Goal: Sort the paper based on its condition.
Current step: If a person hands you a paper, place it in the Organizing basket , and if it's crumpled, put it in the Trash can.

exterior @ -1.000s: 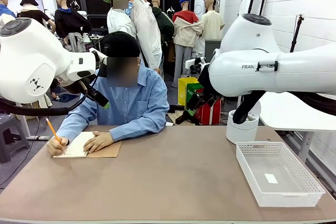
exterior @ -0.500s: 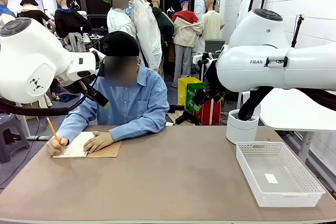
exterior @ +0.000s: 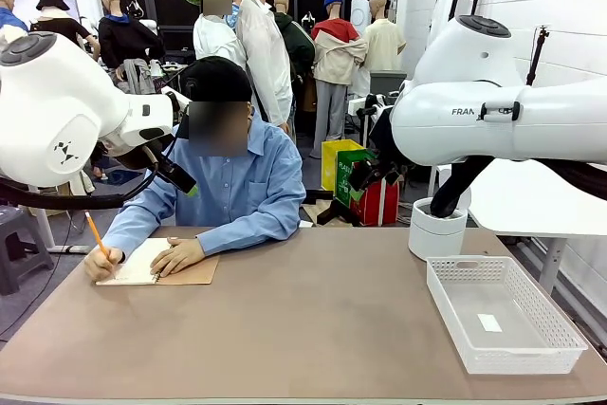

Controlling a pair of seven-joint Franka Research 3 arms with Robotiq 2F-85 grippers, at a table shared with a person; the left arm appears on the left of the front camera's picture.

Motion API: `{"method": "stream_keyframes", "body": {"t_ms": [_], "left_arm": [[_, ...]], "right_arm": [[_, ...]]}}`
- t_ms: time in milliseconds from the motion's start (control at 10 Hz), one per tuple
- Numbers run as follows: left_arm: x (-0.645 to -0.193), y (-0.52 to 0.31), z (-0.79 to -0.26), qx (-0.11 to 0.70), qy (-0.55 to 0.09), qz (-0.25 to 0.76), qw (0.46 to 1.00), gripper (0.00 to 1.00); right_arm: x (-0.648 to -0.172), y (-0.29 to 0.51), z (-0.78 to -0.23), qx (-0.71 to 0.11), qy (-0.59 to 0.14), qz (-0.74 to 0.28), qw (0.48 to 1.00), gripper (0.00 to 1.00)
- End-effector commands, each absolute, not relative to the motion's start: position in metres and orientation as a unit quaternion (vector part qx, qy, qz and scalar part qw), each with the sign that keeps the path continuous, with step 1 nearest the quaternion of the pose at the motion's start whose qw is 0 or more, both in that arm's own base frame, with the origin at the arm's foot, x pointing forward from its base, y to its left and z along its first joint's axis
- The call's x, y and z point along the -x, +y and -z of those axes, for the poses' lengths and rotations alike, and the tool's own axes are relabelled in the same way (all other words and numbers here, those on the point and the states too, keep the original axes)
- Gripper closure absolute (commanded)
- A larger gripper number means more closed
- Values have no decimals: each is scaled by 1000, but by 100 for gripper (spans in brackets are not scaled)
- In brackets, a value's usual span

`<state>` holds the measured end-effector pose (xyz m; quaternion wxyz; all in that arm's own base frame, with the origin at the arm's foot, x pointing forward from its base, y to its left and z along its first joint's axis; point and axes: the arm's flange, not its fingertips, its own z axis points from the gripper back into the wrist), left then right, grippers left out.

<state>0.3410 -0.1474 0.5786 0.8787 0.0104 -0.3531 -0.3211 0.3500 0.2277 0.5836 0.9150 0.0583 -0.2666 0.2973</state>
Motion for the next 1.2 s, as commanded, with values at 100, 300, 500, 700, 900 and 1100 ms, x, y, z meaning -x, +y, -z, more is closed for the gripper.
{"method": "stream_keyframes", "body": {"t_ms": [100, 300, 500, 700, 900, 1100], "left_arm": [[-341, -147, -578, -12, -353, 322, 878, 0], [-341, -147, -578, -12, -353, 322, 878, 0], [-341, -147, -578, -12, -353, 322, 878, 0], [-341, -147, -578, -12, -353, 322, 878, 0], [-341, -147, -578, -12, -353, 322, 878, 0], [-341, -147, -578, -12, -353, 322, 878, 0]], "right_arm": [[-350, 228, -583, -58, -266, -297, 915, 0], [-350, 228, -583, -58, -266, -297, 915, 0], [-350, 228, -583, -58, -266, -297, 915, 0], [-350, 228, -583, -58, -266, -297, 915, 0], [-350, 228, -583, -58, -266, -297, 915, 0], [-350, 228, -583, -58, -266, -297, 915, 0]]}}
